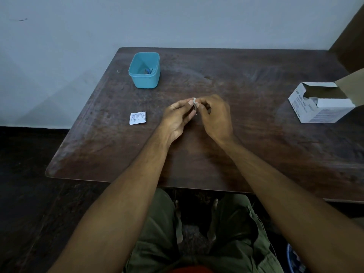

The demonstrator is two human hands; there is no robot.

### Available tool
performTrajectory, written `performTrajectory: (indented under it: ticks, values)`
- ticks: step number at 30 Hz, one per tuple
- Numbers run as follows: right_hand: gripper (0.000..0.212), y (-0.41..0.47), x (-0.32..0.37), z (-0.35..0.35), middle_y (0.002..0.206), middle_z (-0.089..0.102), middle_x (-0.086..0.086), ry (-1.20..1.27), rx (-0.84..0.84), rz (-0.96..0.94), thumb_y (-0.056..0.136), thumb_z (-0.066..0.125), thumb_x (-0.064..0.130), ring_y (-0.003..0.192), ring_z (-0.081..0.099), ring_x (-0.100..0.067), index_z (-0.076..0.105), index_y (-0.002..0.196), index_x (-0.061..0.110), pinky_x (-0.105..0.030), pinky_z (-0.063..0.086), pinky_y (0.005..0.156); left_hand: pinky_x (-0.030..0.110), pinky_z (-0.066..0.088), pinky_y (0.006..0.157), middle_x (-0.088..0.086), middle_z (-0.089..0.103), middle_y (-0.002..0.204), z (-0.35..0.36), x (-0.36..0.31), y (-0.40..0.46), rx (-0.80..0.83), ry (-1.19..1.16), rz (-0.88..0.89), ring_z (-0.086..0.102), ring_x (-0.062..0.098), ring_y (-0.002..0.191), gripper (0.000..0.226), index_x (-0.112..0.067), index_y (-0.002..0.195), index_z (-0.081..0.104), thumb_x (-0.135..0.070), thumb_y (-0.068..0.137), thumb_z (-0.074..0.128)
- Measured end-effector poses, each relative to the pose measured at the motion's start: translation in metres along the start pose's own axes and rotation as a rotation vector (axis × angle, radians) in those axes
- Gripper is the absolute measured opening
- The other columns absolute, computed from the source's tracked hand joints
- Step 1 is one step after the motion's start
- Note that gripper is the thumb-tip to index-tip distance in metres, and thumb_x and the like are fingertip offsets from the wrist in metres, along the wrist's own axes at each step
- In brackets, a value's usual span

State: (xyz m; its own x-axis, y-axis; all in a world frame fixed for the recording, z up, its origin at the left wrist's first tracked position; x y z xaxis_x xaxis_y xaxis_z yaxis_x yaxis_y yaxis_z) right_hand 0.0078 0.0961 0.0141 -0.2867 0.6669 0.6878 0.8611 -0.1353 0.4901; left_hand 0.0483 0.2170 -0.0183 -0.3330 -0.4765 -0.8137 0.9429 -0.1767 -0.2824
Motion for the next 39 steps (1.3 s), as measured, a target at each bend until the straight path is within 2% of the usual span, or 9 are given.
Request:
performTrajectory:
  ticks: [2,6,9,12,15,21,26,33,39]
  values:
    - [0.016,-0.006,0.004,0.0,0.089,0.066,-0.002,-0.022,0.036,-0.044,0.089,0.06,0.009,0.078,0.053,-0.004,0.072,0.099,0.013,-0.011,0.039,0.068,0.017,0.055,0.065,-0.001,0.075,0.081,-0.001,-0.001,0.0,0.011,-0.035,0.013,0.071,0.007,0.077,0.013,-0.008,0.093,0.069,-0.004,0.093,0.057]
    - [0.018,-0.015,0.005,-0.002,0.09,0.063,-0.002,-0.019,0.093,-0.095,0.09,0.06,0.009,0.077,0.054,-0.005,0.071,0.103,0.012,-0.014,0.042,0.068,0.018,0.055,0.063,0.002,0.074,0.084,-0.003,-0.001,0.001,0.041,-0.045,0.007,0.071,0.008,0.077,0.012,-0.008,0.096,0.068,-0.003,0.092,0.058]
    - [0.013,-0.002,0.006,-0.006,0.087,0.066,0.0,-0.033,0.065,-0.061,0.089,0.06,0.01,0.078,0.054,-0.006,0.072,0.094,0.012,-0.018,0.044,0.069,0.019,0.056,0.069,0.003,0.075,0.084,-0.002,0.0,0.0,0.056,-0.05,0.008,0.071,0.01,0.08,0.011,-0.004,0.097,0.068,-0.003,0.092,0.058]
    - [0.011,0.007,0.009,-0.005,0.083,0.065,0.006,-0.012,0.059,-0.026,0.089,0.061,0.01,0.077,0.055,-0.005,0.072,0.088,0.014,-0.011,0.042,0.067,0.019,0.056,0.07,0.007,0.074,0.09,-0.003,-0.001,0.0,0.059,-0.082,0.005,0.071,0.011,0.084,0.011,-0.003,0.098,0.067,-0.003,0.092,0.058]
    - [0.012,0.001,0.008,-0.004,0.087,0.066,0.003,0.016,0.09,-0.024,0.088,0.062,0.011,0.077,0.057,-0.005,0.072,0.093,0.015,-0.006,0.041,0.066,0.018,0.056,0.068,0.004,0.074,0.086,-0.004,-0.002,0.0,0.068,-0.101,0.008,0.071,0.009,0.081,0.012,-0.004,0.096,0.067,-0.003,0.093,0.055]
    - [0.013,-0.006,0.005,-0.006,0.091,0.067,0.006,0.041,0.119,-0.01,0.088,0.064,0.015,0.079,0.061,-0.002,0.072,0.097,0.018,-0.008,0.046,0.068,0.016,0.055,0.065,0.001,0.073,0.083,-0.005,-0.001,-0.001,0.084,-0.07,0.005,0.07,0.008,0.078,0.012,-0.007,0.095,0.067,-0.004,0.094,0.055]
    - [0.012,0.013,0.008,-0.004,0.084,0.071,0.005,0.063,0.083,0.077,0.089,0.061,0.015,0.077,0.065,-0.007,0.073,0.091,0.015,-0.024,0.054,0.071,0.017,0.055,0.068,0.002,0.074,0.083,-0.003,-0.001,-0.002,0.096,-0.083,0.006,0.07,0.007,0.078,0.009,-0.004,0.095,0.066,-0.004,0.092,0.058]
    - [0.012,-0.014,0.007,-0.003,0.09,0.065,0.008,0.037,0.087,0.014,0.088,0.064,0.015,0.078,0.061,-0.003,0.072,0.096,0.018,-0.005,0.044,0.066,0.017,0.055,0.065,0.001,0.072,0.077,-0.004,-0.003,-0.001,0.064,-0.086,0.019,0.07,0.007,0.073,0.01,-0.006,0.091,0.066,-0.003,0.092,0.057]
    - [0.012,0.011,0.01,-0.006,0.083,0.072,0.003,0.054,0.041,0.079,0.088,0.061,0.013,0.076,0.066,-0.008,0.072,0.089,0.016,-0.028,0.055,0.07,0.018,0.056,0.069,0.002,0.073,0.08,-0.001,-0.001,-0.004,0.085,-0.019,0.031,0.07,0.007,0.076,0.01,-0.005,0.088,0.066,-0.002,0.092,0.057]
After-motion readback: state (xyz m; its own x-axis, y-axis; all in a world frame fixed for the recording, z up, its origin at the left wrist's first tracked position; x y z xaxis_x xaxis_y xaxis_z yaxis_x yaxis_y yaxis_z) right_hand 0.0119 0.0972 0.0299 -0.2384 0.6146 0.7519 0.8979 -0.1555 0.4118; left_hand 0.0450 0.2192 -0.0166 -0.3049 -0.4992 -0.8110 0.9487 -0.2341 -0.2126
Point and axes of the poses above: each hand's wrist, its own y-axis towards the middle knuckle, its own z-axis out of the palm, x = y × z, the point moved 3 cm from there along y, towards the middle knuckle
